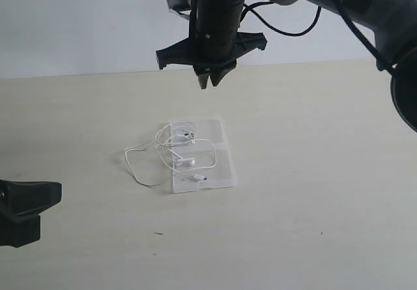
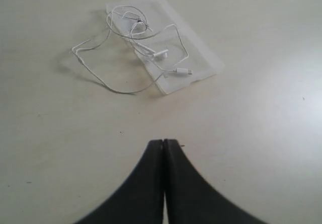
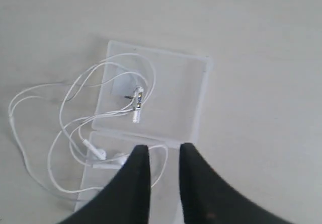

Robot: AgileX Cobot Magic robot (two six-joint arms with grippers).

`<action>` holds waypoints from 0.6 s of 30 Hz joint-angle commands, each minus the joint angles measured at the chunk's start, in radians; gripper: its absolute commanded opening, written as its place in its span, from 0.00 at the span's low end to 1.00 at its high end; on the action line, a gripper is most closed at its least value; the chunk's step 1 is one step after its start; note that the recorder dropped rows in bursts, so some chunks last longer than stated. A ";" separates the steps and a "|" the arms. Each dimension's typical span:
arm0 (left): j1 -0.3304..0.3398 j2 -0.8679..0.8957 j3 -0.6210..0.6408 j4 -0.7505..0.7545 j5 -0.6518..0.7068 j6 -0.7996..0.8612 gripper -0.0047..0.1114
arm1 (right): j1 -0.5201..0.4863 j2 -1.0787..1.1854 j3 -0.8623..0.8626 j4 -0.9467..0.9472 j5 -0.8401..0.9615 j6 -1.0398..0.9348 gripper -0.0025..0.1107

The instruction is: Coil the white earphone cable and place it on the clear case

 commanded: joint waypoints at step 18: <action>0.001 -0.003 0.004 0.040 0.116 0.004 0.04 | -0.004 -0.724 0.819 -0.197 0.001 -0.048 0.02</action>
